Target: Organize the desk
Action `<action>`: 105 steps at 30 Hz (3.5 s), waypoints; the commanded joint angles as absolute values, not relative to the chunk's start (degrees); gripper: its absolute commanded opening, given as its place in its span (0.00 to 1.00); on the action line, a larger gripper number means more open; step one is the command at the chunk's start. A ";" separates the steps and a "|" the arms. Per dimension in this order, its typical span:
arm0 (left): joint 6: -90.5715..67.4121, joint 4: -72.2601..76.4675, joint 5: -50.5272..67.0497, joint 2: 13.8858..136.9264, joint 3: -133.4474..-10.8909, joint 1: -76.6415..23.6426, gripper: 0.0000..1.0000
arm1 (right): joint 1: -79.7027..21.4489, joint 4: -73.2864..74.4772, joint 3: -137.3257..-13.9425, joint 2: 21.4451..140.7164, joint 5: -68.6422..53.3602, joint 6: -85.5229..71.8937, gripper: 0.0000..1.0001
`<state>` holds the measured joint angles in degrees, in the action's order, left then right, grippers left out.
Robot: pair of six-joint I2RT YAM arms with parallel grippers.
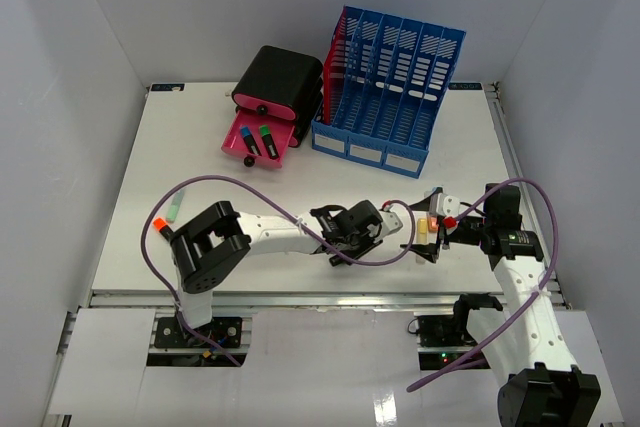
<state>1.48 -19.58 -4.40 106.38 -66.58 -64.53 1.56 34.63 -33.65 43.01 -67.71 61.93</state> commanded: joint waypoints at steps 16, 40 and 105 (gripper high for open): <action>-30.10 -12.05 14.79 75.22 -59.28 -28.29 0.15 | 2.52 34.98 -35.89 42.01 -69.90 61.03 0.92; -55.20 -16.42 19.07 103.97 -84.96 -2.29 0.11 | 2.64 35.05 -35.86 41.84 -70.14 61.00 0.92; -45.67 -8.30 21.52 56.03 -36.55 -0.09 0.88 | 2.72 34.10 -34.37 45.18 -69.38 58.86 0.87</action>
